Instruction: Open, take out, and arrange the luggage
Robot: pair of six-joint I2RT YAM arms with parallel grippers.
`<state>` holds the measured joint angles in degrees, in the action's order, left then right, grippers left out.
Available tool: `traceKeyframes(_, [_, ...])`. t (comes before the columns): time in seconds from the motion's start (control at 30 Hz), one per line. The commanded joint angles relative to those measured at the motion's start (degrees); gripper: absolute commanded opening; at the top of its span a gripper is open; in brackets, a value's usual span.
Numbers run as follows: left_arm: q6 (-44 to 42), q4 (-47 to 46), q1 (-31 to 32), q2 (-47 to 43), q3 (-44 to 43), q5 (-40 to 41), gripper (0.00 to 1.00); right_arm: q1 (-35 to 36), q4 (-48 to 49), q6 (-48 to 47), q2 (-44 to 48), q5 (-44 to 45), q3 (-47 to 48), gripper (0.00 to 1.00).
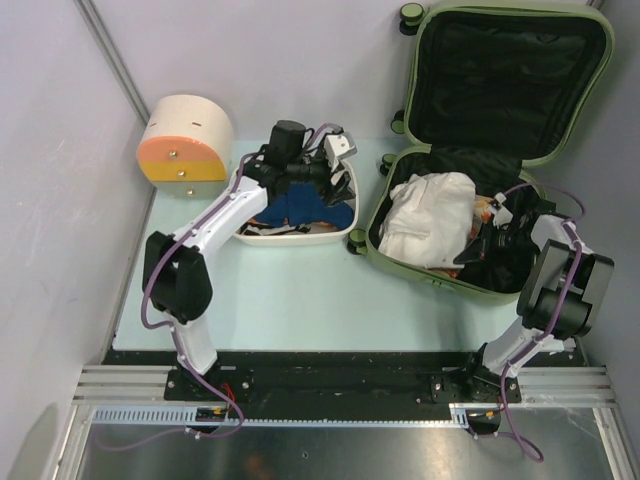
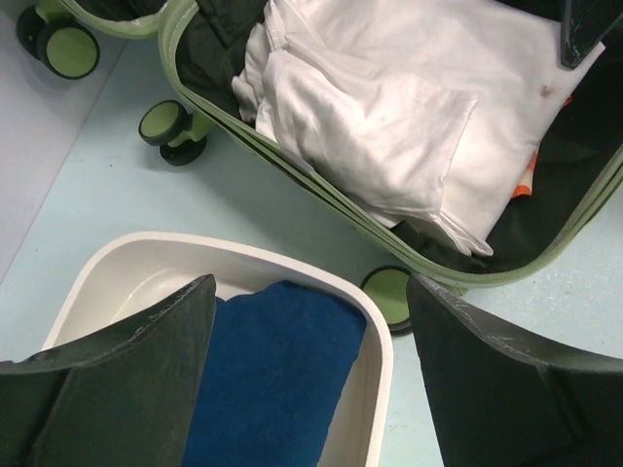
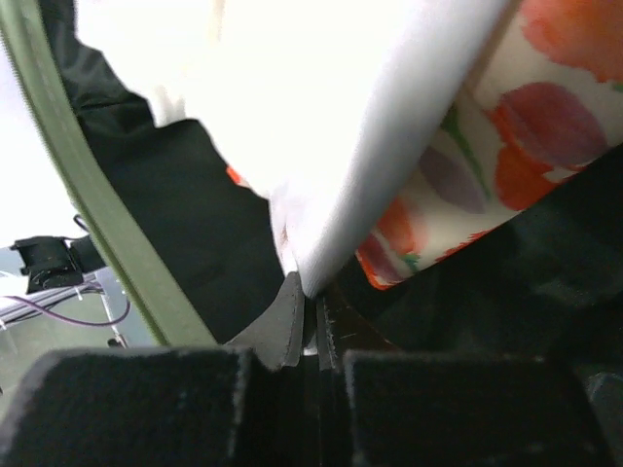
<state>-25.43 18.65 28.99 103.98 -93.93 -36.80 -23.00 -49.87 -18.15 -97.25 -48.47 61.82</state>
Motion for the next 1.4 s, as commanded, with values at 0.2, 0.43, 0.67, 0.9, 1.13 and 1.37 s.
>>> traceKeyframes(0.2, [-0.7,-1.0,5.4,3.8,-8.1,-0.6,0.9,-0.2,17.1,17.9,11.5,-12.1,0.1,0.0])
traceKeyframes(0.43, [2.6,-3.7,13.9,12.0,-15.1,4.0,0.93,1.1,33.8,36.0,13.7,-11.3,0.1,0.0])
traceKeyframes(0.67, [9.2,-7.6,18.0,17.5,-15.6,8.0,0.92,1.3,41.1,42.2,14.5,-11.0,0.1,0.0])
traceKeyframes(0.9, [9.4,-8.5,16.9,21.2,-15.4,18.4,0.82,0.2,41.0,42.4,16.2,-12.2,0.1,0.0])
traceKeyframes(1.13, [5.6,-8.4,15.6,17.7,-10.1,20.4,0.47,-1.4,44.1,45.1,17.0,-11.9,0.1,0.0])
traceKeyframes(1.37, [1.4,-7.8,13.5,9.3,-7.2,12.2,0.0,-2.7,45.1,47.4,20.0,-10.8,0.1,0.0])
